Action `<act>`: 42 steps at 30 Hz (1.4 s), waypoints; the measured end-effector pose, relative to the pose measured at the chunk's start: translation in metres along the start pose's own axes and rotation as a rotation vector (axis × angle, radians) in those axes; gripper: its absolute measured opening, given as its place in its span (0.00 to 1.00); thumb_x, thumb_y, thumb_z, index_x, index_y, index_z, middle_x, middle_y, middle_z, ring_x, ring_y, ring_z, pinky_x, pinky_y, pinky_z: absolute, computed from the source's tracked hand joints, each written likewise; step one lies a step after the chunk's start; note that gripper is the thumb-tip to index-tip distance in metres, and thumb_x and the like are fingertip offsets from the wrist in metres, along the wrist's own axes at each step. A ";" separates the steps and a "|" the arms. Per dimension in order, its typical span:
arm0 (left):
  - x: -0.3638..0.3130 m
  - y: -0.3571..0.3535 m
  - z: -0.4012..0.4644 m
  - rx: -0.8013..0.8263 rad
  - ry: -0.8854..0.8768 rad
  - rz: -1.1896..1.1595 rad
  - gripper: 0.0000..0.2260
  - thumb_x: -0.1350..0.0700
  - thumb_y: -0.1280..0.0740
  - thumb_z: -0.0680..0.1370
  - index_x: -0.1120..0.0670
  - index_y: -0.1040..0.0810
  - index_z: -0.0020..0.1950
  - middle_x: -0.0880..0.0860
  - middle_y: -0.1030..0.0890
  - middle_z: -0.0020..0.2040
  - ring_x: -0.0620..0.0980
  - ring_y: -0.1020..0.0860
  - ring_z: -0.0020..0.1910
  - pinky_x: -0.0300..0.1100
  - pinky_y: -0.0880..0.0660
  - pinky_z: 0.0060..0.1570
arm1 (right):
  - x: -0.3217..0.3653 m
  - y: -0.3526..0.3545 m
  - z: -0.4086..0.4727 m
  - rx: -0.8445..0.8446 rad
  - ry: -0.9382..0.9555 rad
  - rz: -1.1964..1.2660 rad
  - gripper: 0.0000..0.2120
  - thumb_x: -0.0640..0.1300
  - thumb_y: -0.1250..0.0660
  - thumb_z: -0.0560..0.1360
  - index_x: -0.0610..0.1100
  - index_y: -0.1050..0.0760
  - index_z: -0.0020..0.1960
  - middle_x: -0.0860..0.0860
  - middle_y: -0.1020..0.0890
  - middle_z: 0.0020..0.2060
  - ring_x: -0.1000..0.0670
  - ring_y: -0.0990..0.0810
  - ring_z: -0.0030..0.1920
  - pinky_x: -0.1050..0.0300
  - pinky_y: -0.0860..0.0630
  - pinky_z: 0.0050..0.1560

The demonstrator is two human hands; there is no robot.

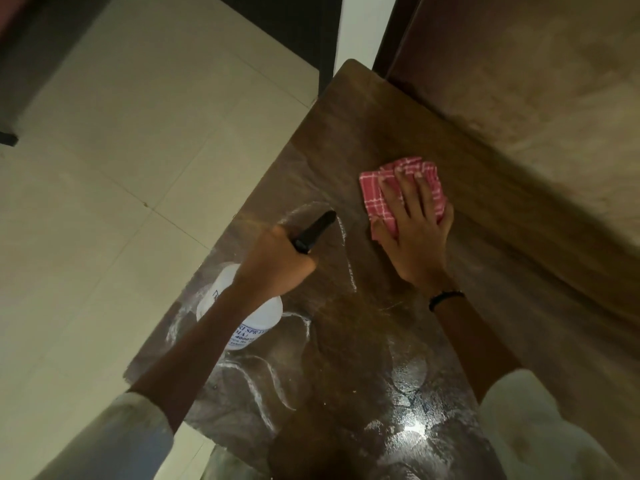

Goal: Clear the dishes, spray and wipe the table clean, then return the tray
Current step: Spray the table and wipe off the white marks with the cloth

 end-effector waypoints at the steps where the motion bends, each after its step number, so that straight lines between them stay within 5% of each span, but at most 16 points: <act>1: 0.006 -0.003 -0.002 -0.009 0.022 0.006 0.04 0.62 0.32 0.70 0.57 0.22 0.44 0.54 0.23 0.28 0.48 0.27 0.24 0.35 0.32 0.23 | 0.000 -0.002 -0.009 0.007 -0.006 -0.005 0.29 0.63 0.50 0.77 0.56 0.47 0.77 0.52 0.46 0.77 0.48 0.52 0.77 0.33 0.54 0.70; 11: 0.020 -0.006 -0.006 0.020 -0.032 0.058 0.04 0.57 0.33 0.72 0.56 0.22 0.45 0.54 0.22 0.31 0.52 0.24 0.30 0.41 0.29 0.32 | 0.006 -0.004 -0.022 0.026 -0.034 -0.025 0.29 0.61 0.50 0.77 0.55 0.46 0.77 0.52 0.45 0.77 0.47 0.51 0.77 0.31 0.51 0.69; 23: 0.029 0.024 -0.007 -0.107 -0.019 -0.016 0.02 0.60 0.33 0.73 0.58 0.23 0.44 0.56 0.24 0.31 0.51 0.27 0.29 0.38 0.32 0.28 | 0.086 -0.008 0.058 -0.064 0.078 0.014 0.28 0.58 0.42 0.76 0.51 0.38 0.74 0.46 0.39 0.75 0.42 0.44 0.76 0.32 0.53 0.69; 27: 0.035 0.038 -0.006 -0.168 -0.017 0.015 0.04 0.58 0.33 0.73 0.55 0.22 0.47 0.56 0.22 0.34 0.51 0.25 0.29 0.38 0.33 0.28 | 0.140 -0.017 0.078 -0.122 0.265 -0.013 0.28 0.56 0.37 0.74 0.49 0.33 0.72 0.46 0.32 0.72 0.41 0.38 0.74 0.45 0.68 0.70; 29: 0.038 0.043 -0.006 -0.166 -0.001 0.010 0.02 0.58 0.33 0.74 0.54 0.23 0.46 0.54 0.24 0.33 0.52 0.25 0.29 0.40 0.30 0.30 | 0.152 -0.021 0.066 -0.138 0.314 -0.006 0.27 0.54 0.34 0.73 0.50 0.31 0.71 0.47 0.30 0.71 0.42 0.36 0.73 0.40 0.61 0.71; 33: 0.037 0.050 -0.010 -0.174 -0.009 0.013 0.05 0.60 0.33 0.73 0.58 0.22 0.48 0.61 0.21 0.36 0.61 0.21 0.33 0.50 0.23 0.37 | 0.131 -0.023 0.021 -0.022 0.423 -0.030 0.26 0.59 0.44 0.77 0.54 0.38 0.74 0.50 0.36 0.74 0.45 0.42 0.75 0.34 0.49 0.71; 38: 0.037 0.054 -0.012 -0.176 -0.023 -0.009 0.02 0.59 0.32 0.74 0.56 0.24 0.43 0.56 0.24 0.32 0.58 0.23 0.32 0.43 0.29 0.33 | 0.066 -0.012 0.026 0.000 0.180 -0.073 0.28 0.60 0.45 0.78 0.53 0.43 0.76 0.49 0.41 0.76 0.45 0.46 0.76 0.34 0.53 0.70; 42: 0.046 0.053 -0.014 -0.181 -0.043 0.003 0.03 0.58 0.32 0.73 0.58 0.23 0.42 0.54 0.27 0.29 0.53 0.27 0.26 0.40 0.33 0.27 | 0.100 -0.012 0.065 -0.075 0.059 -0.031 0.27 0.56 0.42 0.77 0.51 0.38 0.74 0.46 0.38 0.75 0.42 0.43 0.76 0.31 0.52 0.69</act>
Point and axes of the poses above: each hand's wrist, its own z-axis towards the middle knuckle, its own y-axis out of the back of the hand, x = y × z, the point moved 6 cm from there along z, towards the middle knuckle
